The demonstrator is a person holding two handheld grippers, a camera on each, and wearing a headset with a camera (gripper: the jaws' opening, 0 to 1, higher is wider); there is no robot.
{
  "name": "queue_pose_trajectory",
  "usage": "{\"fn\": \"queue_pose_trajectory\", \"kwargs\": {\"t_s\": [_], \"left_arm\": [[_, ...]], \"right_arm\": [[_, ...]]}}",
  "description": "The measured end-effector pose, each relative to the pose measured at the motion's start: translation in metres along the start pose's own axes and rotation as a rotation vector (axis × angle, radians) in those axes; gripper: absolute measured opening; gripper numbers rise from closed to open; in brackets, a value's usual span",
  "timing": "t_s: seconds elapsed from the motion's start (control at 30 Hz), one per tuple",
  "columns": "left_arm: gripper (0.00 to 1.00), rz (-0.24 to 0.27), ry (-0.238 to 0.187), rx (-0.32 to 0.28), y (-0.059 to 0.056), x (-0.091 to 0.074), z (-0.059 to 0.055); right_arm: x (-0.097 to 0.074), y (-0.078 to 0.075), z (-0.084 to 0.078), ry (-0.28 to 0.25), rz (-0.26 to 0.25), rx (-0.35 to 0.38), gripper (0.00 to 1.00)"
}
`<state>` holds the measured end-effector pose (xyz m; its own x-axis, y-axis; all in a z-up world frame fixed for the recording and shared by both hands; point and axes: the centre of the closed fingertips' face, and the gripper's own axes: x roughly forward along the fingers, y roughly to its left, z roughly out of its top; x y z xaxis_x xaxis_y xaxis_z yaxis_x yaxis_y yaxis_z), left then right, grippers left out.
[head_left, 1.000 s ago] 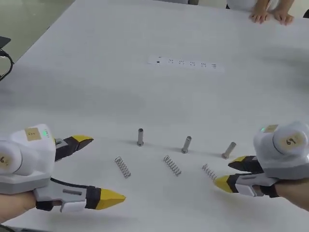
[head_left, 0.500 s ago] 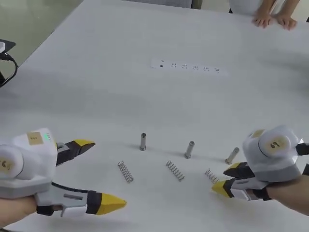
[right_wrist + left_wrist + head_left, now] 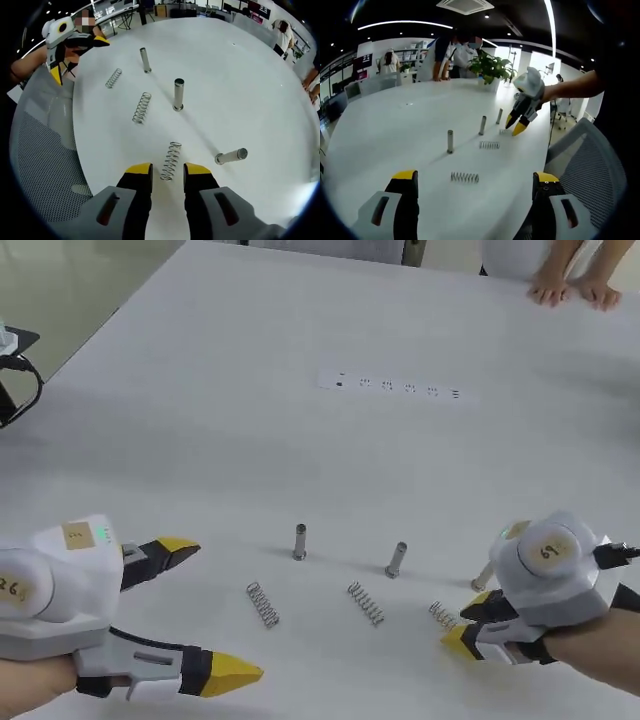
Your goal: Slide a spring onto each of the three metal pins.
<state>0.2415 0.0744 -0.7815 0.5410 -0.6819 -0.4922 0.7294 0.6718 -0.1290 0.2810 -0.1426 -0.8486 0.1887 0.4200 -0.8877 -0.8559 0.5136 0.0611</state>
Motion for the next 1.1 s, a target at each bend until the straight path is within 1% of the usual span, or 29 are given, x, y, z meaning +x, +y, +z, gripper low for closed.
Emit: {"fn": "queue_pose_trajectory", "kwargs": {"t_s": [0.23, 0.4, 0.53, 0.63, 0.73, 0.8, 0.9, 1.0, 1.1], "left_arm": [[0.91, 0.001, -0.005, -0.004, 0.0012, -0.001, 0.0005], [0.91, 0.002, -0.002, -0.007, 0.0013, -0.0015, -0.0017], [0.91, 0.001, 0.0, -0.009, 0.0011, -0.0011, -0.0029], [0.91, 0.0, -0.001, -0.01, 0.0009, -0.0007, -0.0027], [0.91, -0.001, -0.002, -0.011, 0.0009, -0.0006, -0.0022], [0.91, -0.001, -0.003, -0.011, 0.0011, -0.0007, -0.002], [0.91, 0.0, -0.001, -0.01, 0.0016, -0.0011, -0.0024], [0.91, 0.0, -0.002, -0.011, 0.0013, -0.0011, -0.0025], [0.91, -0.005, 0.001, -0.008, -0.0008, -0.0003, -0.0026]], "right_arm": [[0.0033, 0.0037, 0.0012, 0.013, 0.011, -0.011, 0.2], [0.0047, 0.0027, -0.0003, 0.031, 0.003, -0.035, 0.19], [0.0052, 0.001, -0.0007, 0.039, 0.0, -0.041, 0.16], [0.0058, -0.0012, -0.0011, 0.044, -0.009, -0.044, 0.16], [0.0069, -0.0019, -0.0032, 0.06, -0.017, -0.062, 0.15], [0.0081, -0.0006, -0.0043, 0.068, -0.013, -0.07, 0.12], [0.0082, -0.0013, -0.0046, 0.069, -0.022, -0.075, 0.1], [0.0089, -0.0021, -0.0045, 0.061, -0.017, -0.079, 0.09], [0.0087, -0.0019, -0.0046, 0.053, -0.012, -0.066, 0.08]]}}
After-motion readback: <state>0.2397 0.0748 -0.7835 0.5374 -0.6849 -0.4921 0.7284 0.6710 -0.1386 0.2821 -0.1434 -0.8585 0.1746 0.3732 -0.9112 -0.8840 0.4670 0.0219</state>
